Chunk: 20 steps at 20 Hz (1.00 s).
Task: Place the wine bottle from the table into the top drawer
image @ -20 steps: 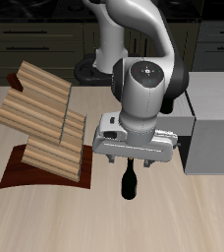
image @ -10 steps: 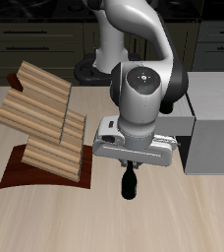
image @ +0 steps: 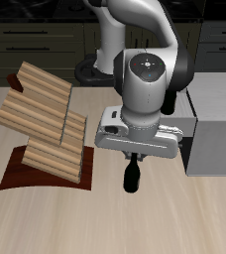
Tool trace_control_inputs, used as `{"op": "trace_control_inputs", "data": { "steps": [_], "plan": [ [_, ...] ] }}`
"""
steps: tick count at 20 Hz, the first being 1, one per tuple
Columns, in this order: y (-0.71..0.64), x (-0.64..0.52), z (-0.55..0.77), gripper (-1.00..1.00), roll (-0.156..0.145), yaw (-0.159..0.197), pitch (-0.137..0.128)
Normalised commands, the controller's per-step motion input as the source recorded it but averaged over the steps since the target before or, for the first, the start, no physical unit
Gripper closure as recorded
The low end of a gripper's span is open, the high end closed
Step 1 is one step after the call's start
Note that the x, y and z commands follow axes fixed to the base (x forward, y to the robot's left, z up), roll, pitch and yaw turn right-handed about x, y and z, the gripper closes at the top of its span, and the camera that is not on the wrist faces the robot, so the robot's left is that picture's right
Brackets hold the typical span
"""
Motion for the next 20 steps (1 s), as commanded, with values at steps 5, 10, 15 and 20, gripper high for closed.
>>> {"op": "trace_control_inputs", "data": {
  "steps": [5,10,15,20],
  "plan": [
    [-0.02,-0.11,0.65,1.0,-0.017,0.037,-0.073],
    [-0.08,-0.03,0.47,1.0,-0.028,0.001,-0.038],
    [-0.1,-0.18,0.51,1.0,-0.021,0.022,-0.065],
    [-0.06,-0.17,0.52,1.0,0.002,0.023,-0.065]
  ]
}}
